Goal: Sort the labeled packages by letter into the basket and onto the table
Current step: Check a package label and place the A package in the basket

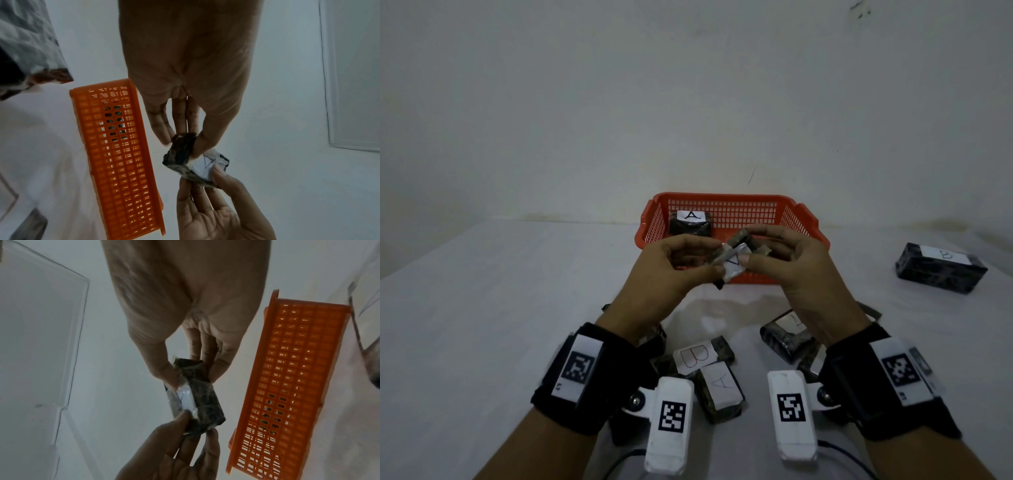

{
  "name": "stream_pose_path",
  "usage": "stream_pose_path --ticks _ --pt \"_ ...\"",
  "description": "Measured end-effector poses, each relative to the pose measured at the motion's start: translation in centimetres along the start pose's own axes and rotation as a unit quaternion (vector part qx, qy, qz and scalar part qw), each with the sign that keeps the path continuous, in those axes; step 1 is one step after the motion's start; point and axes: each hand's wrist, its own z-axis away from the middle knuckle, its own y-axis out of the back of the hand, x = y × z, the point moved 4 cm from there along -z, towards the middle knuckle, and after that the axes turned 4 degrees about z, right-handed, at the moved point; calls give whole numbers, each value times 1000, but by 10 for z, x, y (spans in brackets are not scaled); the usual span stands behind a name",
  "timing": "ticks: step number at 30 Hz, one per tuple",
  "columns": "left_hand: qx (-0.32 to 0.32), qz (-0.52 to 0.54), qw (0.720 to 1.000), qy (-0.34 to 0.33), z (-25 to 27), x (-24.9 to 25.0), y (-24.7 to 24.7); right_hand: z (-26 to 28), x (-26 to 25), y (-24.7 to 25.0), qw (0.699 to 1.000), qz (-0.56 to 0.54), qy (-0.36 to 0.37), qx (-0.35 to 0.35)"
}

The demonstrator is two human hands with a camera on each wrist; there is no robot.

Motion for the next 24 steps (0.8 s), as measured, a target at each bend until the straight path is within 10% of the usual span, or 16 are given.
stream_pose_path --ticks 11,18,24 --pt "7 17 999 -48 4 7 -1 7 1 -12 985 -70 -122 -95" --pt "-89 55 995 -3 8 10 -8 0 3 -6 996 -40 -51 -68" --pt "-30 32 999 -1 6 5 -6 2 8 -9 994 -25 -62 -81"
